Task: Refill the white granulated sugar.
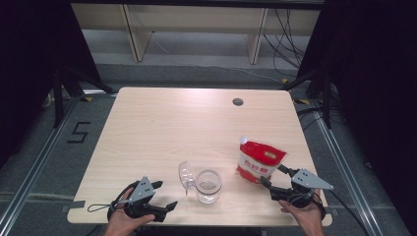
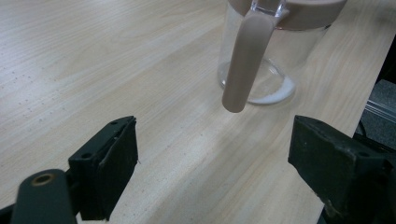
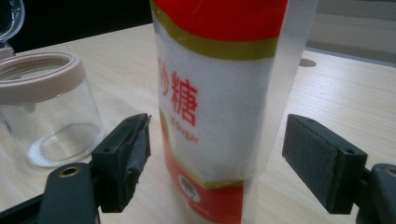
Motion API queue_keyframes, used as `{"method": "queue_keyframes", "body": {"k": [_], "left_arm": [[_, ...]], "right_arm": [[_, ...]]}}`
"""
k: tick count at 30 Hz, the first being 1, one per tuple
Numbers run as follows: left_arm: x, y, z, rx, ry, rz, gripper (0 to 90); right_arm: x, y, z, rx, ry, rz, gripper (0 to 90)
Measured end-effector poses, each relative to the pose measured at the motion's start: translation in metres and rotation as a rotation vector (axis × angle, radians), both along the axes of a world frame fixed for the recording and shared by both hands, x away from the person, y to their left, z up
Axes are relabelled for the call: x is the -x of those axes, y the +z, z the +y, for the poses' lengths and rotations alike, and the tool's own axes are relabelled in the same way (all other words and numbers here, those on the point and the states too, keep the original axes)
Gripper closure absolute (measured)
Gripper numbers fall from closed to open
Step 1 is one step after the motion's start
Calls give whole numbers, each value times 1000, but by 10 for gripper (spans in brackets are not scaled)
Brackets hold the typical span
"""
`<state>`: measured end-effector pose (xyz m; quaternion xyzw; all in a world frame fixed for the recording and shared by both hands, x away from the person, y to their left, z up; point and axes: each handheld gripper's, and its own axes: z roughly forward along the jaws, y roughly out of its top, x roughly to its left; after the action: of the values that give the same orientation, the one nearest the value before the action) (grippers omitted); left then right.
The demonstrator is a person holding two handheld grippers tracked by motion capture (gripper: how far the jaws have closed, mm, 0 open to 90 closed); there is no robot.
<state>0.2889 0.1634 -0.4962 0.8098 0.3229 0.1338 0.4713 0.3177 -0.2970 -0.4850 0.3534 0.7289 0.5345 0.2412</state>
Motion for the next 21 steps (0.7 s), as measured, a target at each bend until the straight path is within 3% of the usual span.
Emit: {"method": "queue_keyframes", "body": {"k": [4,5,6,8,11,14,15,18,21], "left_arm": [[0,0,0,1,0,1,154],[0,-1,-1,10,3,5,154],[0,-1,-1,4,3,1,154],[0,-1,-1,3,-3,-4,154],[0,-1,-1,5,-4,-2,154],[0,-1,-2,2,1,2,154],[0,-1,-2,4,2,3,154],[0,-2,-1,-4,-6,1,154],[0,-1,-2,-8,-11,-3,155]], "right_arm": [[-8,-1,-1,-4,9,-19,246],[-8,-2,1,-38,10,5,257],[-12,-3,2,-25,4,-33,265],[-12,-3,3,-15,15,5,266],[-16,-4,6,-29,33,5,275],[-22,-6,7,-29,51,-32,342],[-21,-6,9,-36,66,-7,379],[-23,-4,10,-3,83,-41,410],[-18,-2,13,2,44,5,415]]}}
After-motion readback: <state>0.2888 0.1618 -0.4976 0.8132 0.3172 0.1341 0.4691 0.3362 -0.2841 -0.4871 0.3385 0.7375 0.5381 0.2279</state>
